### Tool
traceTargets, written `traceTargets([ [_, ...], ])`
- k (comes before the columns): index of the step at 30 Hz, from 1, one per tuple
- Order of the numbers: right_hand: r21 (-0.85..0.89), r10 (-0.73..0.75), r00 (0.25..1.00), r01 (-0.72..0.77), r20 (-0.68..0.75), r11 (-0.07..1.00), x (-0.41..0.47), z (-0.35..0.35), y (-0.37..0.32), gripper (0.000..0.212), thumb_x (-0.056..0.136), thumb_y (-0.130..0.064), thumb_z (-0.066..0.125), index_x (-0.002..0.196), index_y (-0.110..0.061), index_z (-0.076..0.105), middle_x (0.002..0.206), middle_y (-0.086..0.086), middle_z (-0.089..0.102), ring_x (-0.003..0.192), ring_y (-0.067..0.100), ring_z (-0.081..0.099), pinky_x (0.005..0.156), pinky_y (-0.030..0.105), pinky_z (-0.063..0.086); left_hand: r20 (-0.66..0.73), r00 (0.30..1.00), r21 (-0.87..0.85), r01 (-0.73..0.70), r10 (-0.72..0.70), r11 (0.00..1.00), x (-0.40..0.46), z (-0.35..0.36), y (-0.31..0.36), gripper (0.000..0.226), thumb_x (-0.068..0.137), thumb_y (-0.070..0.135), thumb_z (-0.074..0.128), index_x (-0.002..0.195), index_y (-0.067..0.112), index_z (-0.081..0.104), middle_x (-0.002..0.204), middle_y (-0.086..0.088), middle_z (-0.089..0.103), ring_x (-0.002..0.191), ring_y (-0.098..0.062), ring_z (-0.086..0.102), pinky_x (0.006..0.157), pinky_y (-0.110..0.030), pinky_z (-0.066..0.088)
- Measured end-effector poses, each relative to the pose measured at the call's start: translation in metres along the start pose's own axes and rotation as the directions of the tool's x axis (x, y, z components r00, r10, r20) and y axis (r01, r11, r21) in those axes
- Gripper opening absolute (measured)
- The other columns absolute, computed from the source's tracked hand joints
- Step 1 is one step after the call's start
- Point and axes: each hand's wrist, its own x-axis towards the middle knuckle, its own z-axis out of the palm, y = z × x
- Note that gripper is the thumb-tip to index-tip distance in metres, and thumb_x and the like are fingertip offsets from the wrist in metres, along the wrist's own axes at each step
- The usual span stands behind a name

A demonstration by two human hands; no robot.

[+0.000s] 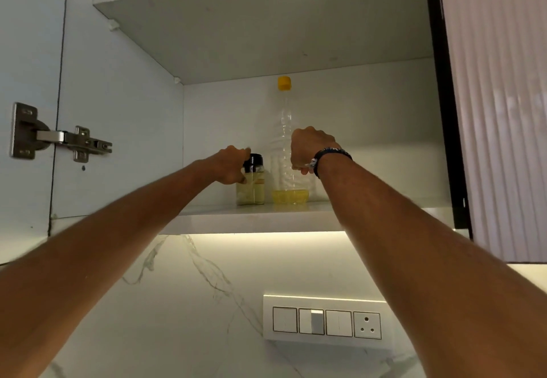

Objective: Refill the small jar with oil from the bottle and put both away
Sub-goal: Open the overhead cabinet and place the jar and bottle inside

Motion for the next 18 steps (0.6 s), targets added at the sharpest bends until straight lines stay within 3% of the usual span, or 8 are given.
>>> traceTargets([
  [3, 0.017, 0.0, 1.0, 0.001, -0.004, 1.0, 0.002, 0.0, 0.001, 0.029, 0.09, -0.01, 0.058, 0.119, -0.005, 0.057, 0.12, 0.013, 0.06, 0.109, 0.028, 0.06, 0.085, 0.035, 0.047, 0.108, 0.994, 0.033, -0.032, 0.028, 0.999, 0.002, 0.003, -0.001, 0.099, 0.091, 0.022, 0.064, 0.148, 0.0, -0.014, 0.16, -0.018, -0.003, 0.144, -0.033, 0.022, 0.114, -0.036, 0.028],
  [6, 0.027, -0.002, 1.0, 0.002, 0.006, 1.0, 0.004, 0.001, 0.001, 0.03, 0.09, -0.01, 0.058, 0.119, -0.005, 0.056, 0.121, 0.013, 0.06, 0.111, 0.028, 0.059, 0.088, 0.036, 0.047, 0.194, 0.98, 0.046, -0.046, 0.037, 0.998, 0.005, 0.006, -0.004, 0.105, 0.091, 0.026, 0.062, 0.145, 0.005, -0.025, 0.156, -0.014, -0.024, 0.145, -0.031, 0.018, 0.115, -0.036, 0.025],
  [10, 0.031, -0.006, 1.0, 0.005, 0.01, 1.0, 0.003, 0.003, 0.003, 0.028, 0.09, -0.01, 0.058, 0.117, -0.005, 0.058, 0.12, 0.013, 0.061, 0.11, 0.029, 0.06, 0.087, 0.036, 0.048, 0.242, 0.97, 0.087, -0.052, 0.029, 0.995, 0.007, 0.009, -0.004, 0.104, 0.092, 0.028, 0.061, 0.145, 0.007, -0.026, 0.155, -0.01, -0.028, 0.145, -0.03, 0.021, 0.114, -0.036, 0.027],
  [18, 0.019, -0.015, 1.0, 0.015, 0.012, 1.0, 0.003, 0.007, 0.005, 0.027, 0.089, -0.009, 0.06, 0.116, -0.005, 0.059, 0.117, 0.013, 0.062, 0.108, 0.029, 0.061, 0.088, 0.037, 0.049, 0.227, 0.972, 0.011, -0.073, 0.069, 0.997, 0.004, 0.014, -0.005, 0.103, 0.092, 0.028, 0.062, 0.147, 0.009, -0.023, 0.156, -0.007, -0.026, 0.146, -0.028, 0.017, 0.115, -0.034, 0.024],
])
